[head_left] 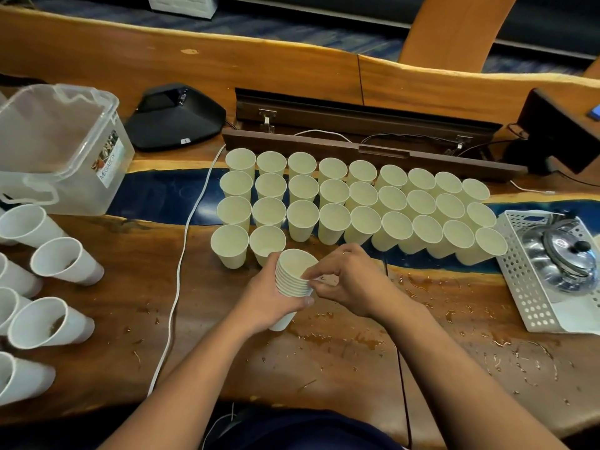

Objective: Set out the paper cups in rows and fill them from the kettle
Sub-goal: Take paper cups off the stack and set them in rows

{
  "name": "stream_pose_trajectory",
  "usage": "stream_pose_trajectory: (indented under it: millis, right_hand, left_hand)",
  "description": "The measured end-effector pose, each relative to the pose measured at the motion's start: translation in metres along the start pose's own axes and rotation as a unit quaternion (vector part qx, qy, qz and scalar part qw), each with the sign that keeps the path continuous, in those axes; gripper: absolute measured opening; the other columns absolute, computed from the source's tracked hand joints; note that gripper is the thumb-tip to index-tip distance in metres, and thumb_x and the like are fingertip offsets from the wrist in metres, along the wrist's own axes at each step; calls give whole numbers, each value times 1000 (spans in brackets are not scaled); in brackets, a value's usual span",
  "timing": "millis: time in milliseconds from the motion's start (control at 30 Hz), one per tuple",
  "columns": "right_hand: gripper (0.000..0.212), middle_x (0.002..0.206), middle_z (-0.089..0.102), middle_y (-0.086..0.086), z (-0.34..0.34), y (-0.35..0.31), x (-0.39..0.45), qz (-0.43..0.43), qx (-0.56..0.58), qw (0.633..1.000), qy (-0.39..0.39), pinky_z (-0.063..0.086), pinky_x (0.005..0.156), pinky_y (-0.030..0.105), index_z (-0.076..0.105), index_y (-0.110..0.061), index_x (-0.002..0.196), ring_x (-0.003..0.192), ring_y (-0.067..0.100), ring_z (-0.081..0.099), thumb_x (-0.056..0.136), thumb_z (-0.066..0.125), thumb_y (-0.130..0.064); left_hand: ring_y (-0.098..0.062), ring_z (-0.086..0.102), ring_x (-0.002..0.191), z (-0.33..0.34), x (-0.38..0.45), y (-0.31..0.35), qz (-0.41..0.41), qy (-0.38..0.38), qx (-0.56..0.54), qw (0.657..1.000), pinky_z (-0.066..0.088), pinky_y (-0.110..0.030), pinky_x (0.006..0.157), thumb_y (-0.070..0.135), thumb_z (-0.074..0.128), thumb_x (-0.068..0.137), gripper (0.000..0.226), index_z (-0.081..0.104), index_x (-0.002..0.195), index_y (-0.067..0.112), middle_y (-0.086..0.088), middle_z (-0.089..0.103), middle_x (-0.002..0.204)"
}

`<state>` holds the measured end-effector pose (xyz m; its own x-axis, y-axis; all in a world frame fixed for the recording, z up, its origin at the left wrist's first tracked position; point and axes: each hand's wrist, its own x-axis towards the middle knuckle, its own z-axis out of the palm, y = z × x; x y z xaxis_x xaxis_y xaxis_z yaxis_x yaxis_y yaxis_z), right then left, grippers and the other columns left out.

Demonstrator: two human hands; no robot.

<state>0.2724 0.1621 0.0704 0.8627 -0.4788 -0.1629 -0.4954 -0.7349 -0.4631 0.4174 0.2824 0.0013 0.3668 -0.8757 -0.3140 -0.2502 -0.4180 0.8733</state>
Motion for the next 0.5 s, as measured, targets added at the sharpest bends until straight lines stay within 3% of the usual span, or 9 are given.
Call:
stream_pose_trajectory:
  millis: [267, 400, 500]
  right_hand:
    - [27, 105, 72, -11, -16, -1, -5, -32, -14, 998, 48, 22, 86, 19, 75, -25, 104, 96, 12, 49, 85, 73, -44]
    - [21, 98, 73, -11, -27, 1, -4, -58, 39, 991, 116, 41, 86, 34, 76, -26, 103, 86, 5, 54, 85, 75, -36]
    - [20, 102, 73, -8, -38, 4, -5, -63, 73, 979, 179, 50, 80, 35, 75, -22, 109, 93, 10, 59, 89, 71, -23]
  left_hand:
    - [0, 54, 113, 4, -1, 2, 9, -13, -8, 1000, 46, -23, 91, 35, 91, 62, 88, 34, 128, 49, 25, 54, 122]
    - [-2, 56, 110, 3, -1, -1, 6, 5, -7, 1000, 49, -27, 90, 36, 91, 62, 86, 38, 129, 44, 24, 56, 119]
    - [-2, 56, 110, 0, -2, -6, 1, 20, -10, 1000, 47, -27, 90, 35, 91, 61, 85, 39, 128, 44, 25, 56, 119]
